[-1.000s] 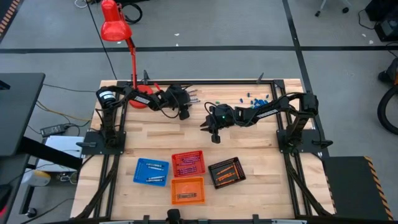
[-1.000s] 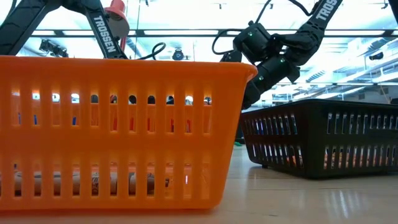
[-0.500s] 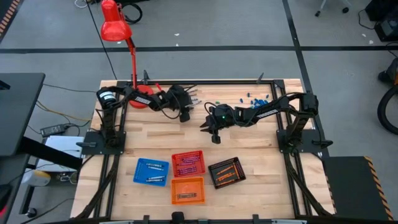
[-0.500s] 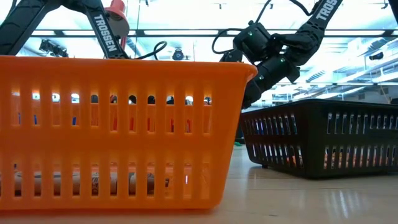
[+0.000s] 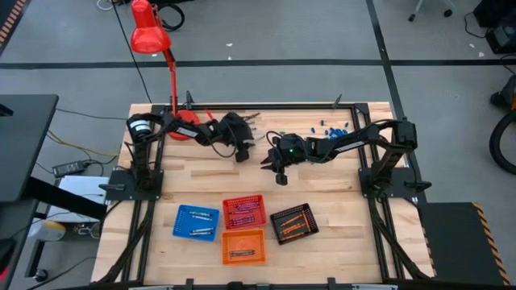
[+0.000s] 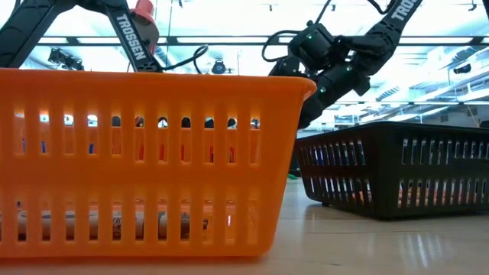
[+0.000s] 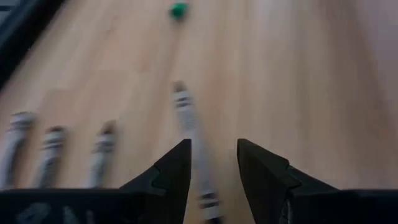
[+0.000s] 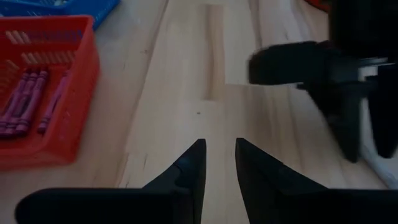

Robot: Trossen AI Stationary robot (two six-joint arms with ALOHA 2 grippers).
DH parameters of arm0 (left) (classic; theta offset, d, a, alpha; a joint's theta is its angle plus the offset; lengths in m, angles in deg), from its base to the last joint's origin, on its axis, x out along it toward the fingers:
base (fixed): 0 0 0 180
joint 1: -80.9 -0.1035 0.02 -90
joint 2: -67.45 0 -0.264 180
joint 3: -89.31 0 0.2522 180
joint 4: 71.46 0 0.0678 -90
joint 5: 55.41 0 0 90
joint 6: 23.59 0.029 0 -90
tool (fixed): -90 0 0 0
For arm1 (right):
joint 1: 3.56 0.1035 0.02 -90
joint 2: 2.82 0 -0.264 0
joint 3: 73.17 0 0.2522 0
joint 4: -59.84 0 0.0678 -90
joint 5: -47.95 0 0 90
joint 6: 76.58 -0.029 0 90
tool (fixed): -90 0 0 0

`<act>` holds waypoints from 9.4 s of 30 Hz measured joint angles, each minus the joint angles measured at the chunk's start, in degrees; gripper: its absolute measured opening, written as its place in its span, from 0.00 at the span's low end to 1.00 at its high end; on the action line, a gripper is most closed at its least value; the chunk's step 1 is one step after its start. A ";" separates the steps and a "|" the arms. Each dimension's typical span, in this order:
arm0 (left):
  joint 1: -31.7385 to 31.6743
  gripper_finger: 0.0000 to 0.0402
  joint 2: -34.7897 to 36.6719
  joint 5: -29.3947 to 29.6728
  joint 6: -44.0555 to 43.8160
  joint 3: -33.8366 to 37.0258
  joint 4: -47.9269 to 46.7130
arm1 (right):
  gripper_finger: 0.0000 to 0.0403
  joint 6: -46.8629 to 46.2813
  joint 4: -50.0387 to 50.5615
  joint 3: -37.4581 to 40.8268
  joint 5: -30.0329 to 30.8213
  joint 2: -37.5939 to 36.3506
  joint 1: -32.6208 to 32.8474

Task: Sort crayons
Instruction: Put the black crayon into the blue bin

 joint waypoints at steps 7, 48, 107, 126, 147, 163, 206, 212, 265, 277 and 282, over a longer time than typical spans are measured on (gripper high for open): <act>5.57 0.35 0.00 10.26 -1.35 -0.02 -1.51 | 0.23 -0.19 3.45 0.06 3.03 -2.10 -0.04; 2.68 0.35 -2.14 6.64 -9.20 -0.76 -1.81 | 0.23 0.06 2.83 0.06 2.52 -2.41 0.00; 22.47 0.09 39.71 -25.67 -15.63 6.69 -66.05 | 0.23 0.58 7.47 0.09 9.20 -2.43 2.38; 36.16 0.14 39.69 -26.96 -45.61 23.76 -37.41 | 0.23 2.29 3.19 0.08 10.45 -2.43 -0.06; 32.68 0.26 40.95 3.09 -25.04 15.94 -32.35 | 0.23 4.24 0.76 0.06 10.01 -2.43 -0.39; 14.71 0.25 27.20 15.91 -7.29 18.34 -6.99 | 0.23 4.10 1.39 0.06 10.01 -2.43 -0.39; -6.80 0.26 -2.10 2.62 1.73 -4.67 -5.62 | 0.23 5.73 0.87 0.06 9.97 -2.43 -0.46; -6.80 0.25 -2.10 2.82 1.73 -4.90 -6.38 | 0.23 5.74 0.87 0.06 9.97 -2.43 -0.46; -8.81 0.06 10.04 9.74 -0.35 -9.75 -37.04 | 0.23 4.41 0.72 0.08 8.33 -2.43 0.58; -13.38 0.40 3.09 9.60 1.64 -9.79 -31.49 | 0.23 5.06 -0.58 0.09 8.37 -2.43 0.77; -13.73 0.43 1.32 9.00 2.05 -9.97 -30.49 | 0.23 5.33 -0.51 0.06 8.40 -2.43 0.77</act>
